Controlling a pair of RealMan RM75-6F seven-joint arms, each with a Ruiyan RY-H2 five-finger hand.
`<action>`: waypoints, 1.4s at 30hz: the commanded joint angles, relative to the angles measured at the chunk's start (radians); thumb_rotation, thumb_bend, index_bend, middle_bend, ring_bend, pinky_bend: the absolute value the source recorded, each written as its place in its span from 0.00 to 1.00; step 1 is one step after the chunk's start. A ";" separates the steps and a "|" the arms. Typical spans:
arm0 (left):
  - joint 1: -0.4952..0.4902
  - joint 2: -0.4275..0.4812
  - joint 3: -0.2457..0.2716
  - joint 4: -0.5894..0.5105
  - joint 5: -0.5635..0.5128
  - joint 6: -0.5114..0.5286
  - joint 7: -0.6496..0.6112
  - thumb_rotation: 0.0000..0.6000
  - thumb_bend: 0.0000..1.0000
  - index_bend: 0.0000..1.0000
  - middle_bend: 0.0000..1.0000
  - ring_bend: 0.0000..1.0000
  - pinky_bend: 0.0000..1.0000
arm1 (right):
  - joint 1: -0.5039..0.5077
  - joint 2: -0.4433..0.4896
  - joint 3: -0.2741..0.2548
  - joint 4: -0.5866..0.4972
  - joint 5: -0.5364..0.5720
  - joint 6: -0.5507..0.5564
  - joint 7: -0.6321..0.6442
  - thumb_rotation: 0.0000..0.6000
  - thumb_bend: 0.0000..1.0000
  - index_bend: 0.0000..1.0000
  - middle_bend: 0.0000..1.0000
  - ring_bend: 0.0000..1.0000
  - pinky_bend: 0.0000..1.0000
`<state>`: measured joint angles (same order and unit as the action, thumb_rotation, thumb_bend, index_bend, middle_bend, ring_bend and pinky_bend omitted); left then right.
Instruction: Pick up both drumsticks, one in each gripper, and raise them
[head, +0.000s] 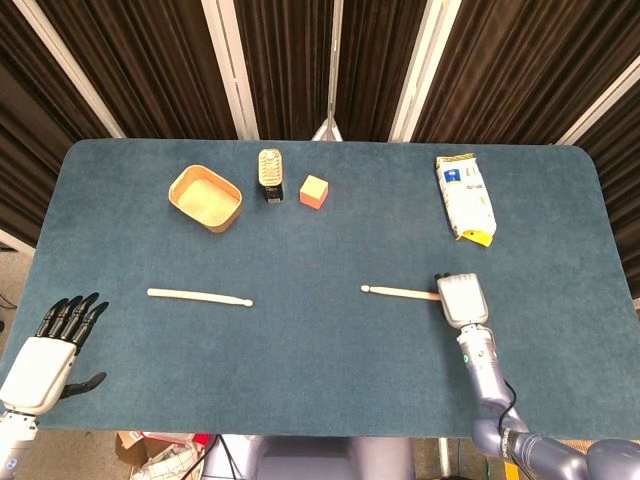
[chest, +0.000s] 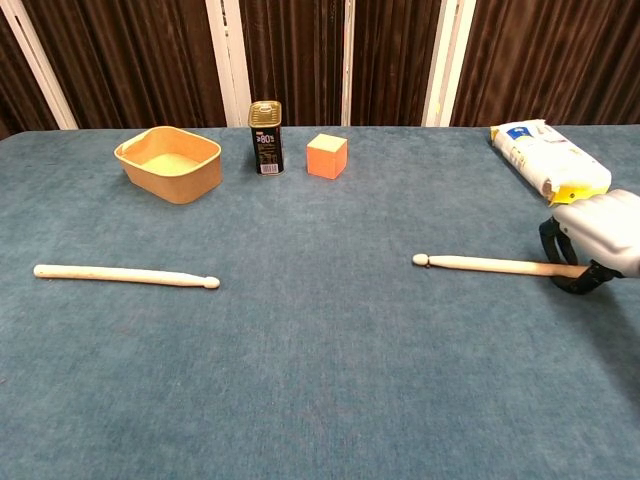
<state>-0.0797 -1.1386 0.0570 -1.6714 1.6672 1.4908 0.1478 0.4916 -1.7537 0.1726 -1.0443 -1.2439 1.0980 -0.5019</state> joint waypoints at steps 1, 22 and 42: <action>-0.001 0.001 0.000 -0.004 -0.003 -0.004 0.001 1.00 0.07 0.00 0.00 0.00 0.00 | 0.005 0.026 -0.002 -0.038 -0.038 0.024 0.045 1.00 0.57 0.76 0.68 0.84 0.82; -0.133 0.018 -0.139 -0.109 -0.123 -0.130 0.150 1.00 0.24 0.17 0.20 0.43 0.57 | 0.012 0.152 -0.042 -0.138 -0.251 0.153 0.364 1.00 0.61 0.79 0.70 0.84 0.82; -0.459 -0.255 -0.246 0.146 -0.662 -0.506 0.626 1.00 0.49 0.40 0.43 0.83 0.95 | 0.020 0.182 -0.028 -0.170 -0.237 0.149 0.339 1.00 0.61 0.79 0.70 0.85 0.82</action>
<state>-0.5072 -1.3554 -0.1875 -1.5635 1.0466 1.0078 0.7379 0.5115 -1.5718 0.1442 -1.2151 -1.4818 1.2476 -0.1623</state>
